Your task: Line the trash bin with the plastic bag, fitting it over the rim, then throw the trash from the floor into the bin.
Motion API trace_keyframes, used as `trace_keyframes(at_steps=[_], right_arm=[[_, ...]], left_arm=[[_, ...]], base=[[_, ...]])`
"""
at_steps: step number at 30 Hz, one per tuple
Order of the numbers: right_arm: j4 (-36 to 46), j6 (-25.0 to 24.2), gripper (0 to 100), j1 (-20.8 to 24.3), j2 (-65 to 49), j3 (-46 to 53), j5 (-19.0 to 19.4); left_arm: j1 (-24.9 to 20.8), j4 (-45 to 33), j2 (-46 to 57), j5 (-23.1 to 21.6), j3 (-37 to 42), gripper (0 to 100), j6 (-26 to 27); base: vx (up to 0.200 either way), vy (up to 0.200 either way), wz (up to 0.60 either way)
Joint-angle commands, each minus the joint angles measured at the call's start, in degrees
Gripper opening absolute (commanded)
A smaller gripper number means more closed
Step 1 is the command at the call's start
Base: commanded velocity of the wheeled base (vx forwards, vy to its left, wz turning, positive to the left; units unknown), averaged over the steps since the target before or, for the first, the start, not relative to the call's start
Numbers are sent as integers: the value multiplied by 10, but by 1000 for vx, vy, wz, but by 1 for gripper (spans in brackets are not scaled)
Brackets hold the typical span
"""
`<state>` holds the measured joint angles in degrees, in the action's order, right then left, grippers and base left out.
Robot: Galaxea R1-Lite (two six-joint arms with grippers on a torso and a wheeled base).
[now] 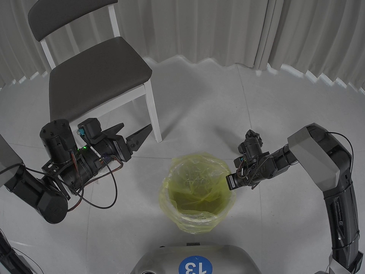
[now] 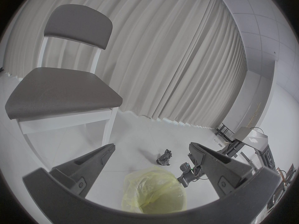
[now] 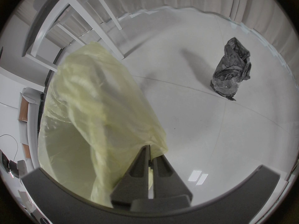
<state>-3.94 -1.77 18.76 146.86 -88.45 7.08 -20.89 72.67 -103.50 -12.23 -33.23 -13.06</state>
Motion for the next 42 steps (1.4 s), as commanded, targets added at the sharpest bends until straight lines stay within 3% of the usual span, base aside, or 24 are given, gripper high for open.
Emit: trace_keyframes(at_steps=[1, 11, 12, 42], right_arm=[[-1, -4, 0, 0, 1, -1, 0], [0, -6, 0, -3, -29, 9, 13], [0, -5, 100, -3, -28, 10, 13], [1, -1, 100, -42, -60, 15, 11]], left_arm=[[1, 0, -1, 0, 0, 100, 0], [1, 19, -2, -1, 4, 100, 0], [1, 19, -2, -1, 4, 100, 0], [1, 20, 2, -1, 4, 100, 0]], base=[[0, 0, 0], [0, 0, 0], [0, 0, 0], [0, 0, 0]])
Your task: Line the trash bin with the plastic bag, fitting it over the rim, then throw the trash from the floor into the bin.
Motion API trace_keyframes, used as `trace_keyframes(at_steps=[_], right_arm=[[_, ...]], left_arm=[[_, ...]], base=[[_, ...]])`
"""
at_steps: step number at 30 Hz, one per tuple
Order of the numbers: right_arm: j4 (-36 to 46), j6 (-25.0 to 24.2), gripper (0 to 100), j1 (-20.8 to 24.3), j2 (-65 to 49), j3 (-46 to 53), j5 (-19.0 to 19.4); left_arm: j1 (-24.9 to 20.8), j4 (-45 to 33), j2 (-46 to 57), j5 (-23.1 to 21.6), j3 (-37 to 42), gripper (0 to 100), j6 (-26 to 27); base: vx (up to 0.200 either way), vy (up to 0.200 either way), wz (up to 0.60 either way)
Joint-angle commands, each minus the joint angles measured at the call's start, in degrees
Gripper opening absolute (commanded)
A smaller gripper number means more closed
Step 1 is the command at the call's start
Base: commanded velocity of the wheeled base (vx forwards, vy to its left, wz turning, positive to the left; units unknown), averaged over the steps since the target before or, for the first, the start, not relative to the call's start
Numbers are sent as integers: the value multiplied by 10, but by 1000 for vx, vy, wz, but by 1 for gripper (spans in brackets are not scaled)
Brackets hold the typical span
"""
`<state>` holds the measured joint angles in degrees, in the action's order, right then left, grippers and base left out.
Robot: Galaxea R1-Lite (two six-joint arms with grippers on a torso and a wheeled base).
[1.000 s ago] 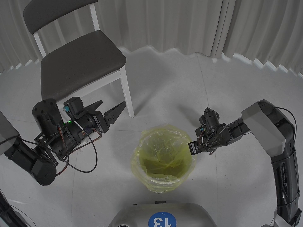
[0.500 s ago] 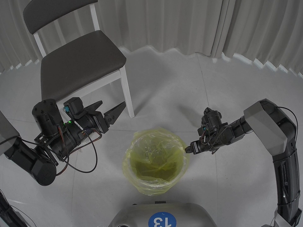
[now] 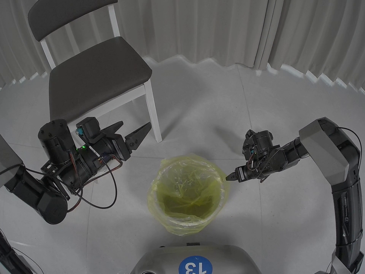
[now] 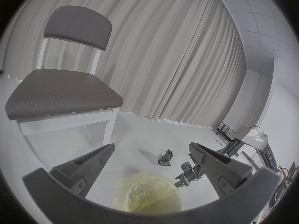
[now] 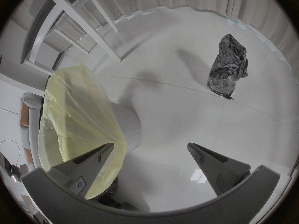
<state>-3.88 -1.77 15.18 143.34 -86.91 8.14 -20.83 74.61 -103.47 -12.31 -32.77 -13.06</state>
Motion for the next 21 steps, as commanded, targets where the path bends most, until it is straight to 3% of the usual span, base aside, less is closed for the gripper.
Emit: trace_keyframes(at_steps=[1, 17, 21], right_arm=[[0, -1, 100, -6, -35, 0, 0], [-1, 7, 100, 6, -109, 14, -1], [-3, 7, 100, 30, -115, 18, -1]], left_arm=[[0, 0, 2, 0, 1, 100, 0], [-5, 16, 7, -1, 7, 100, 0], [-5, 16, 6, -1, 9, 100, 0]], base=[[0, 0, 0], [0, 0, 0], [0, 0, 0]])
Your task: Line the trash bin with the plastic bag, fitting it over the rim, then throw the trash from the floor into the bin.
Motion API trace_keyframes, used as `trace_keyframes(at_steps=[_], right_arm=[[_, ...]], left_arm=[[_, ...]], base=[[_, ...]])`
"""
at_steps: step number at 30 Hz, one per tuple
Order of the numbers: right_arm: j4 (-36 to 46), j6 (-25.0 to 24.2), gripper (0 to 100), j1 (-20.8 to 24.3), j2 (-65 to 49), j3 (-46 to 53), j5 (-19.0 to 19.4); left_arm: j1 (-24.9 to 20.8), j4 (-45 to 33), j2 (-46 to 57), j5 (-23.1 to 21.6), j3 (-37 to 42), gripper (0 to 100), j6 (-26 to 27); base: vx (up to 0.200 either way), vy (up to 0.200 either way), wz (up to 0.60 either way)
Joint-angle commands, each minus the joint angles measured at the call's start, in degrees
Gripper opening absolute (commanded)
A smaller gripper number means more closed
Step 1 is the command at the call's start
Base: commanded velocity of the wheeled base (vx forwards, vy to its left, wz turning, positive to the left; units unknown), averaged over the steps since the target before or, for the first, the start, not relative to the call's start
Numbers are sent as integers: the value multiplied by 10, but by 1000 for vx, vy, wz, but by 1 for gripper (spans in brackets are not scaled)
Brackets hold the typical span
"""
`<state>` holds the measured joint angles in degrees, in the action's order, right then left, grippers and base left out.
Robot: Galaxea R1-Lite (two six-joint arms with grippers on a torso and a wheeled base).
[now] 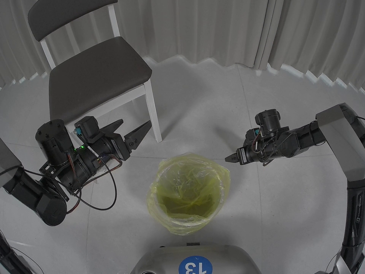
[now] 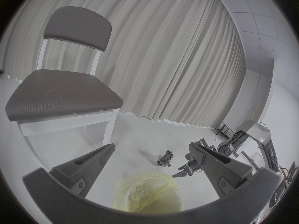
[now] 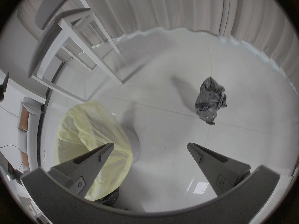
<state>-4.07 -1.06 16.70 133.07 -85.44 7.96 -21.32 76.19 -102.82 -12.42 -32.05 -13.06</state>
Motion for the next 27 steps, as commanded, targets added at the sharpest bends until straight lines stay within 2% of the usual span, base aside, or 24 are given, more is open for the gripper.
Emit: trace_keyframes(at_steps=[1, 13, 27], right_arm=[[-1, -1, 100, 21, -16, 5, 0], [-5, 2, 100, 80, -7, 16, -1], [-2, 13, 100, 79, 42, -16, -3]], left_arm=[[0, 0, 0, -1, 1, 100, 0], [1, 0, -1, -1, 1, 100, 0], [1, 0, -4, -1, 1, 100, 0]], base=[[0, 0, 0], [0, 0, 0], [0, 0, 0]])
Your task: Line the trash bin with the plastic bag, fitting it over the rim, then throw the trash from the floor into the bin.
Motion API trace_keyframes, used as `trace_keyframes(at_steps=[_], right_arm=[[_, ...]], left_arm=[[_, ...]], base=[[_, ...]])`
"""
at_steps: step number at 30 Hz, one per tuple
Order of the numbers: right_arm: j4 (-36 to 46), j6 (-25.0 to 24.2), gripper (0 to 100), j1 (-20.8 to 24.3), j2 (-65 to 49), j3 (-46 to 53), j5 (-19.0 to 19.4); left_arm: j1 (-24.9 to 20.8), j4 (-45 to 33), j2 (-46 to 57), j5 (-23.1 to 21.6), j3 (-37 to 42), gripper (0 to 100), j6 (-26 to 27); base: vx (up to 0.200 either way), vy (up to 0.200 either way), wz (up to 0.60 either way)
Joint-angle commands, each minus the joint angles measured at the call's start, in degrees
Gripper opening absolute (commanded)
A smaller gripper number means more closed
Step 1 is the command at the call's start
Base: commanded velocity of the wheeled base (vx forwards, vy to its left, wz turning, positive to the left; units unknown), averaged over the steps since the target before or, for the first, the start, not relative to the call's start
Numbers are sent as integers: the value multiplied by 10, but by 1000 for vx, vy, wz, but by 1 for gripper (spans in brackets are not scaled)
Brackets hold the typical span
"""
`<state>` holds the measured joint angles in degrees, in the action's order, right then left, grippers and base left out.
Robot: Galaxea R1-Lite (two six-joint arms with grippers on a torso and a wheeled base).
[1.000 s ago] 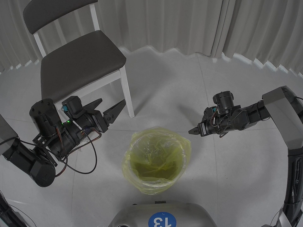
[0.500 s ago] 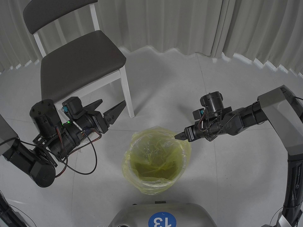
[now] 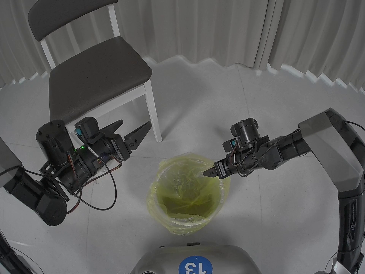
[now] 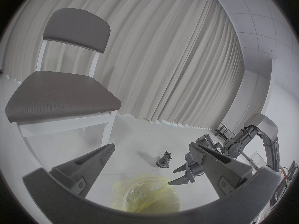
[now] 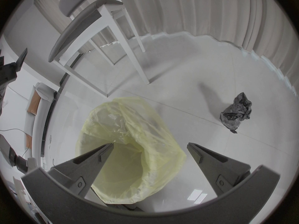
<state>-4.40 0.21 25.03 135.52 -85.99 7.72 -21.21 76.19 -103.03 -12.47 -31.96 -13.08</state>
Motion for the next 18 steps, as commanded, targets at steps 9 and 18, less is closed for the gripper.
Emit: trace_keyframes(at_steps=[9, 18], right_arm=[[4, -1, 100, -36, 38, -43, -2], [4, -1, 100, -55, 39, -52, -2]], left_arm=[[3, 0, -2, 0, 0, 100, 0], [3, 0, -5, 0, 0, 100, 0]], base=[[0, 0, 0], [0, 0, 0]])
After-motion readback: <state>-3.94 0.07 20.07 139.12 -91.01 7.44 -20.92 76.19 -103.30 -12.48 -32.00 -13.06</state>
